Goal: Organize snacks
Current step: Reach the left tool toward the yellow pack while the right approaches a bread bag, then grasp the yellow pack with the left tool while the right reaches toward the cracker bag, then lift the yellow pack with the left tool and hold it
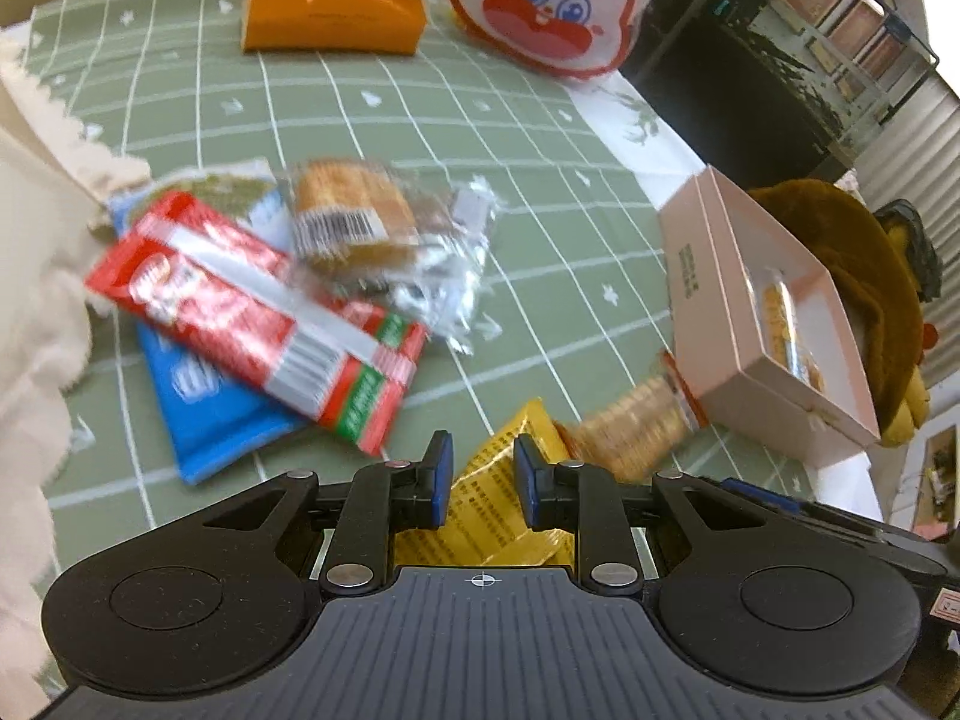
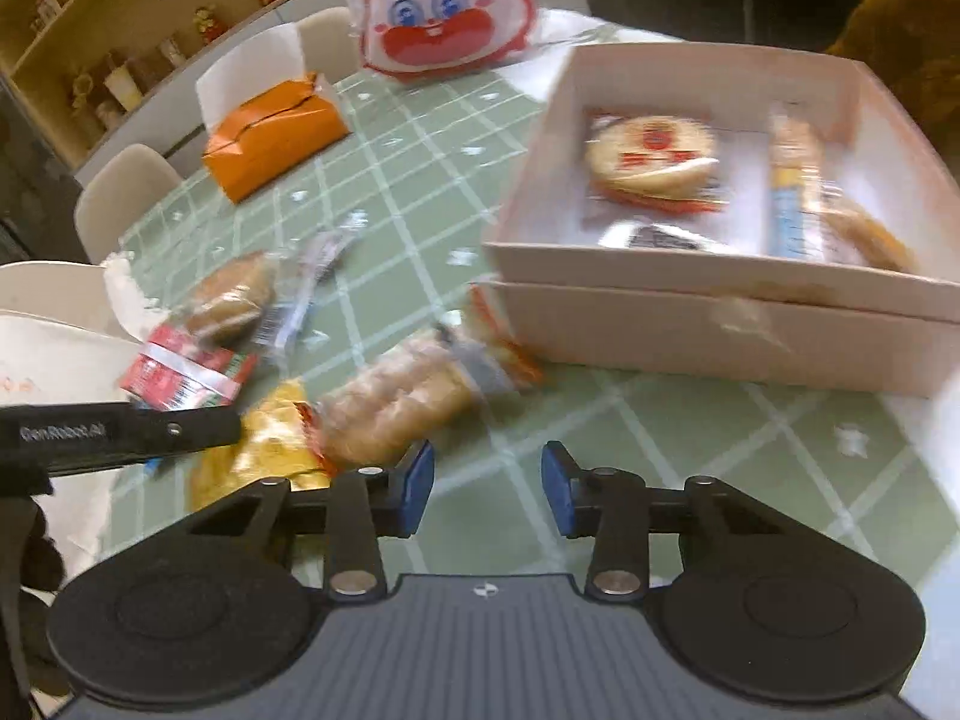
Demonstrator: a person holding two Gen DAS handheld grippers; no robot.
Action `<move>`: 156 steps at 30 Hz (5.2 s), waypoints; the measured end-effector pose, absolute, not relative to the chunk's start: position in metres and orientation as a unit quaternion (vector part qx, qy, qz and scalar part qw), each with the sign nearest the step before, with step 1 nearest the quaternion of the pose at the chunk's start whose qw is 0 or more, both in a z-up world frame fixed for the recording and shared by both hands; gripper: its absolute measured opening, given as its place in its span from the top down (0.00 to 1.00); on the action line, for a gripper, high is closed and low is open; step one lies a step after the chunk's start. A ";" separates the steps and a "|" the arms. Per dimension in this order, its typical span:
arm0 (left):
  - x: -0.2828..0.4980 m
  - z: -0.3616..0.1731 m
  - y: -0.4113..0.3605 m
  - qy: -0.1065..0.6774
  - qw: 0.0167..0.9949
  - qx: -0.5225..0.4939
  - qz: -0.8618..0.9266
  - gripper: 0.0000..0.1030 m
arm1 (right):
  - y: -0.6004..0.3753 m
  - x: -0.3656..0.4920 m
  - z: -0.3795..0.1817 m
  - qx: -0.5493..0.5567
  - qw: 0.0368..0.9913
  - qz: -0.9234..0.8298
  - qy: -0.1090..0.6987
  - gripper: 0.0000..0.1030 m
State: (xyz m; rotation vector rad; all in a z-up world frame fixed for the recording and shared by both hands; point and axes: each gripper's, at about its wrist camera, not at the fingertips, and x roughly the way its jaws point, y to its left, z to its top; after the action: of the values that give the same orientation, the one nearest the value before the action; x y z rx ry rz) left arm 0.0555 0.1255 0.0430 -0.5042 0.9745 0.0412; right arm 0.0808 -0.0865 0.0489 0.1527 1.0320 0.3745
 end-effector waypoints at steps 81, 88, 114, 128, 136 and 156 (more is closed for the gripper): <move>0.008 0.052 0.080 0.474 0.837 -0.269 -0.049 0.69 | -0.057 0.061 0.054 -0.110 0.871 0.148 0.455 0.31; 0.013 0.055 0.046 0.490 0.847 -0.184 -0.089 0.70 | -0.100 0.041 0.057 -0.044 0.867 0.156 0.471 0.31; 0.000 0.060 0.012 0.472 0.880 -0.043 -0.033 0.60 | -0.137 0.012 0.038 -0.031 0.899 0.091 0.427 0.13; 0.015 0.040 0.022 0.502 0.862 -0.070 0.006 0.27 | -0.140 0.010 0.031 -0.027 0.908 0.083 0.410 0.03; 0.016 0.039 0.020 0.495 0.865 -0.077 -0.010 0.27 | -0.141 0.009 0.030 -0.026 0.910 0.079 0.406 0.00; 0.017 0.046 0.035 0.495 0.856 -0.147 -0.009 0.51 | -0.122 0.043 0.053 -0.040 0.895 0.107 0.431 0.04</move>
State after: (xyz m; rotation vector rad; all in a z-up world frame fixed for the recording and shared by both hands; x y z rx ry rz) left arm 0.0171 0.0355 0.0460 -0.3097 1.0407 -0.0197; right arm 0.0429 -0.1224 0.0527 -0.0833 0.8945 0.2215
